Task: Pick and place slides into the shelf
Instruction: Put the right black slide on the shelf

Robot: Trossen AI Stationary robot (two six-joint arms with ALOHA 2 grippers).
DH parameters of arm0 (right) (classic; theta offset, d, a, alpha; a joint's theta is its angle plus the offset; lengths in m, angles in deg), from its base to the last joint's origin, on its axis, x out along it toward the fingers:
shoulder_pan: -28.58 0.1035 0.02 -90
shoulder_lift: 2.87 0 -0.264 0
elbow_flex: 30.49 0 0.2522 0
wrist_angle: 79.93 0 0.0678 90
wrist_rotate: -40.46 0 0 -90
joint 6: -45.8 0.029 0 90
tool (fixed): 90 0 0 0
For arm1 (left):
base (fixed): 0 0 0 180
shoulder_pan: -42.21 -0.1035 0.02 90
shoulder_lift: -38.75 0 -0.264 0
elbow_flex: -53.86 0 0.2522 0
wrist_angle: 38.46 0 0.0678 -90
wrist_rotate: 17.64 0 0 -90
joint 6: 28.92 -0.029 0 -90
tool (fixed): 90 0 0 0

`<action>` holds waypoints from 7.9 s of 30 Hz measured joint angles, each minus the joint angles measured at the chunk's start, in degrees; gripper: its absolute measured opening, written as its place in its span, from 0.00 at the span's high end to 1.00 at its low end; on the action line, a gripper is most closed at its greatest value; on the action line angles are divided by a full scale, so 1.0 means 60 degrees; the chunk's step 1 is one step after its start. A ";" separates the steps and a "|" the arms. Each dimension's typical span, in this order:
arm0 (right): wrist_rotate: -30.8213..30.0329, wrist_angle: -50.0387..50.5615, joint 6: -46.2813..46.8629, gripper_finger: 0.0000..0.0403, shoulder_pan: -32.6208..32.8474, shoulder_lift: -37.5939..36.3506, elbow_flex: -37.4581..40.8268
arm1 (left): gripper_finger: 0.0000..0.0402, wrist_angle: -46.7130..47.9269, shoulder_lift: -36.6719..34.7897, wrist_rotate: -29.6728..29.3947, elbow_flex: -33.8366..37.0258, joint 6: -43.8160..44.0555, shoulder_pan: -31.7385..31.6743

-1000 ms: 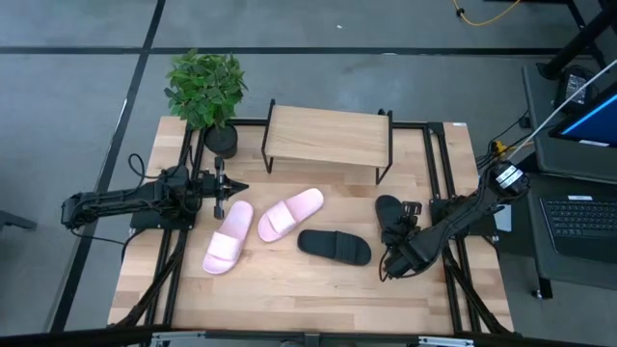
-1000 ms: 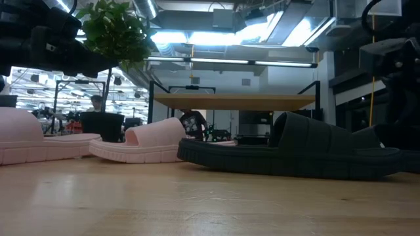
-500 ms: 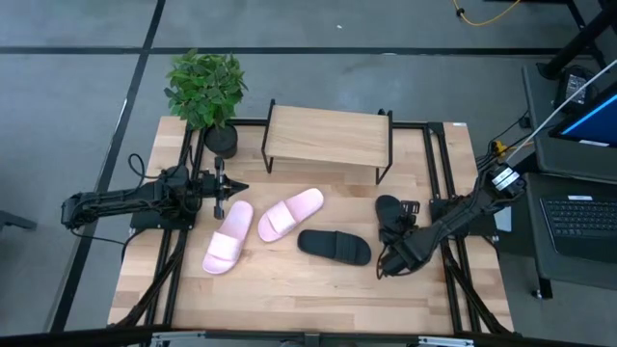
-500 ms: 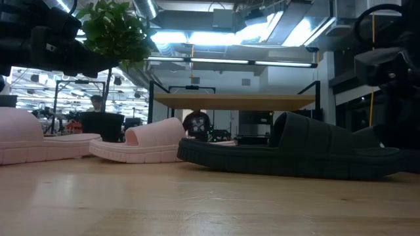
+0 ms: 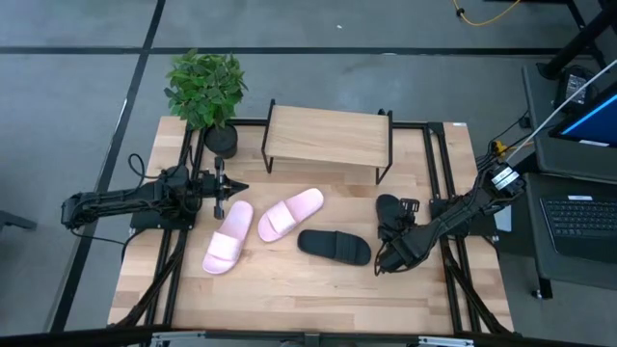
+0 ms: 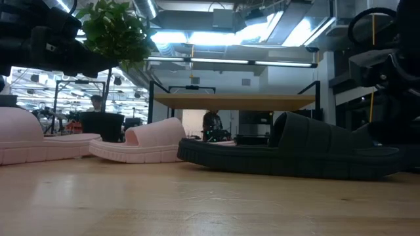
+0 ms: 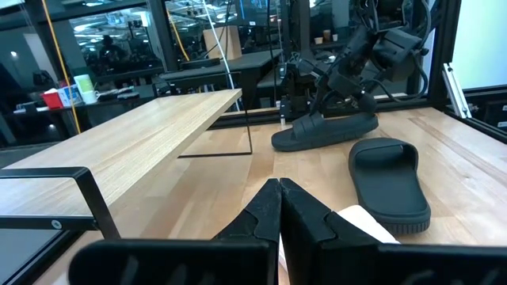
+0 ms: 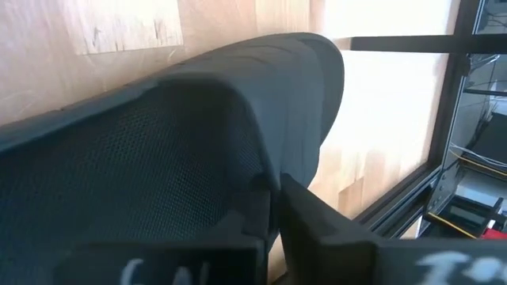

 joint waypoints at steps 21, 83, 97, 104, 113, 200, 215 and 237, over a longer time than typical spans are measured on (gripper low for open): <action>-0.1835 0.1398 0.1229 0.97 0.0000 -0.1903 -0.1243 | 1.00 0.0000 0.0002 -0.0002 0.0000 0.0014 0.0001; -0.5138 0.0280 -0.5276 0.97 -0.6745 -0.1949 -0.5170 | 1.00 0.0004 0.0002 -0.0004 0.0000 -0.0004 0.0000; -0.5144 -0.0974 -0.6039 0.97 -0.6830 -0.1945 -0.4147 | 1.00 0.0004 0.0002 -0.0004 0.0000 -0.0001 0.0001; -0.5089 -0.1919 -0.6922 0.97 -0.6946 -0.1949 -0.3778 | 1.00 0.0004 0.0004 -0.0004 0.0000 0.0003 0.0003; -0.4552 -0.1923 -0.6770 0.97 -0.7465 -0.1916 -0.3778 | 1.00 0.0004 0.0004 -0.0004 0.0000 0.0007 0.0003; -0.4331 -0.1694 -0.7531 0.86 -0.8062 -0.1319 -0.3770 | 1.00 0.0004 0.0001 -0.0007 0.0000 0.0028 -0.0001; -0.4346 -0.1694 -0.7527 0.79 -0.8062 -0.1319 -0.3770 | 1.00 0.0007 0.0001 -0.0007 0.0000 0.0025 -0.0001; -0.4007 -0.1701 -0.7240 0.70 -0.8662 -0.1319 -0.3778 | 1.00 0.0005 0.0004 -0.0007 0.0002 0.0249 0.0001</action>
